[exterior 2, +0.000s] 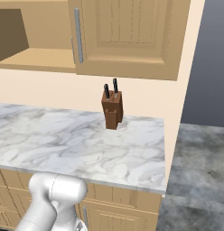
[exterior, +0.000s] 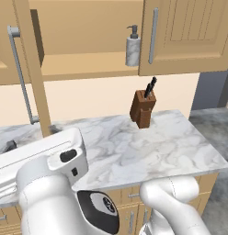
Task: Pick up the dish brush and soap dispenser from the sink, and place them back in the cabinet, and close the cabinet doors.
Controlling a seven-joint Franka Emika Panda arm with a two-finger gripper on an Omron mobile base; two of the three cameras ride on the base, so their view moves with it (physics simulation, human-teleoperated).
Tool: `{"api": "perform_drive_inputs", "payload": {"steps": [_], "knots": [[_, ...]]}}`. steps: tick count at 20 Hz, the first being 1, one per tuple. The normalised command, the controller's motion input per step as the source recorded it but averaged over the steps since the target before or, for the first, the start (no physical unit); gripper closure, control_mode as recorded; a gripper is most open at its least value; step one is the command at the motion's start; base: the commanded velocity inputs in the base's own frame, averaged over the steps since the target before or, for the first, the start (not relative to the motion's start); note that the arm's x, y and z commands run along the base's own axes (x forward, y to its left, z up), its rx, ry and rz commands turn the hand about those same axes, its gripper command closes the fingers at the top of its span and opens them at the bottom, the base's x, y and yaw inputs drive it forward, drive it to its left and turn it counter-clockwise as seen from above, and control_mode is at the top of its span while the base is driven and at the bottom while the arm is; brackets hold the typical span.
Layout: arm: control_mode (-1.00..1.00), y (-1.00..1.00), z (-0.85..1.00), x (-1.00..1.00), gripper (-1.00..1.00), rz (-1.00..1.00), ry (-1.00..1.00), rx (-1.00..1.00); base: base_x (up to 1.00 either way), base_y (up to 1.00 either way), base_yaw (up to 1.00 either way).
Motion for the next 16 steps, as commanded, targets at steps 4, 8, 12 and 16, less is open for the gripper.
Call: {"api": "perform_drive_inputs", "payload": {"steps": [4, 8, 12, 16], "knots": [[-1.0, 0.16, -0.01, 0.0, -1.0, -0.04, -0.07, 0.0, 0.0, 0.0, 0.0], [-1.0, 0.16, -0.03, 0.01, -1.0, -0.03, -0.07, 0.0, 0.0, 0.0, 0.0], [-1.0, 0.21, -0.07, 0.09, -1.0, -0.04, -0.06, 0.0, 0.0, 0.0, 0.0], [-1.0, 0.18, -0.05, 0.17, -1.0, -0.05, -0.06, 0.0, 0.0, 0.0, 0.0]]}}
